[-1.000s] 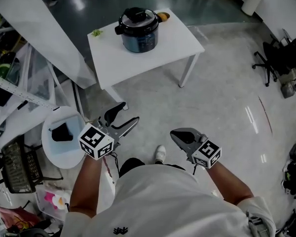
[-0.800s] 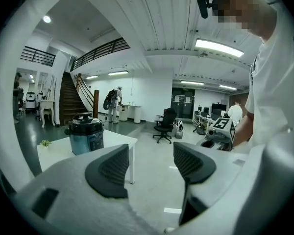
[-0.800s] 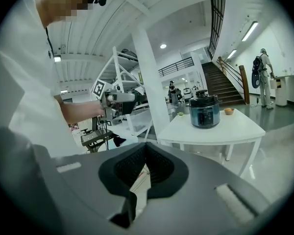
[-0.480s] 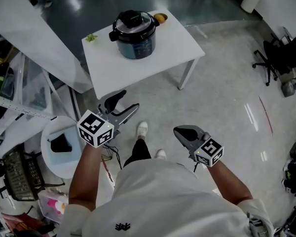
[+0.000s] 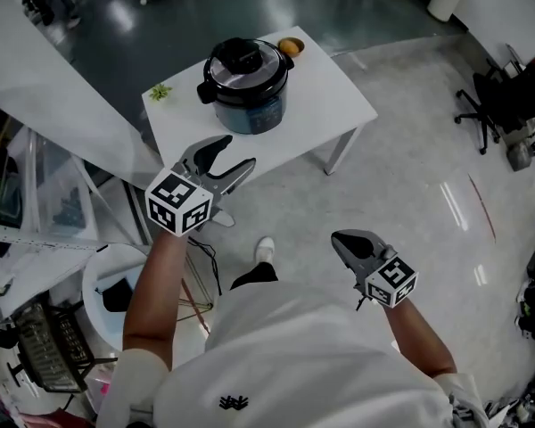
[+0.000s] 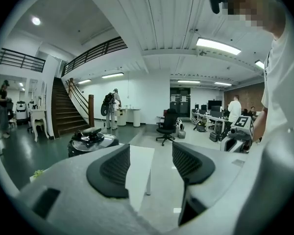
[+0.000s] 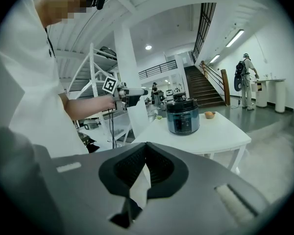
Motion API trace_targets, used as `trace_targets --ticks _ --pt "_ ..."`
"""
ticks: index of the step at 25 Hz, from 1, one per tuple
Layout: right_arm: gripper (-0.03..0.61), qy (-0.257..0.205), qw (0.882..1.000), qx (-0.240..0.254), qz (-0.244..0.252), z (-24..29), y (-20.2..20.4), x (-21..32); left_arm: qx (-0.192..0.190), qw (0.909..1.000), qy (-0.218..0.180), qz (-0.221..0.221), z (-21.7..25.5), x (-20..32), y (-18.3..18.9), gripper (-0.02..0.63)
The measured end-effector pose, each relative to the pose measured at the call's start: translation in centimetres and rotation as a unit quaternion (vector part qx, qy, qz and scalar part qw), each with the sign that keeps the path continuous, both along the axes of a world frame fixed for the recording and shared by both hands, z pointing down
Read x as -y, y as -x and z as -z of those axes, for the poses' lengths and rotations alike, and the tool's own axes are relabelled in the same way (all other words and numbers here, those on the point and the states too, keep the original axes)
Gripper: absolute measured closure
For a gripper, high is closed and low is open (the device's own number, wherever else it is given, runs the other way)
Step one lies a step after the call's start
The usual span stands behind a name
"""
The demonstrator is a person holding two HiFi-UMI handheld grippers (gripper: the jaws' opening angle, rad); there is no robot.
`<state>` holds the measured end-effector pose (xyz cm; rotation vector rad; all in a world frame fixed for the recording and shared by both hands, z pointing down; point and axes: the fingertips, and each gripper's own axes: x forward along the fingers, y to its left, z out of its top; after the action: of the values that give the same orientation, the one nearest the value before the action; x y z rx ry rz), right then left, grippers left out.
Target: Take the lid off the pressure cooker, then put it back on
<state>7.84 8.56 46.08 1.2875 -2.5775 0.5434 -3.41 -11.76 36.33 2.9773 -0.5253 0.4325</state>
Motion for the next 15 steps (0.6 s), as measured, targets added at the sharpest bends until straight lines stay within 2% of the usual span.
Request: trace_targets --ticks 15 --pt "0.565 0.018 0.996 0.001 -0.092 -0.9 1.1 8.9 0.035 0.9988 -0.025 -0.024 -1.6 19.1 -2.8 0.325"
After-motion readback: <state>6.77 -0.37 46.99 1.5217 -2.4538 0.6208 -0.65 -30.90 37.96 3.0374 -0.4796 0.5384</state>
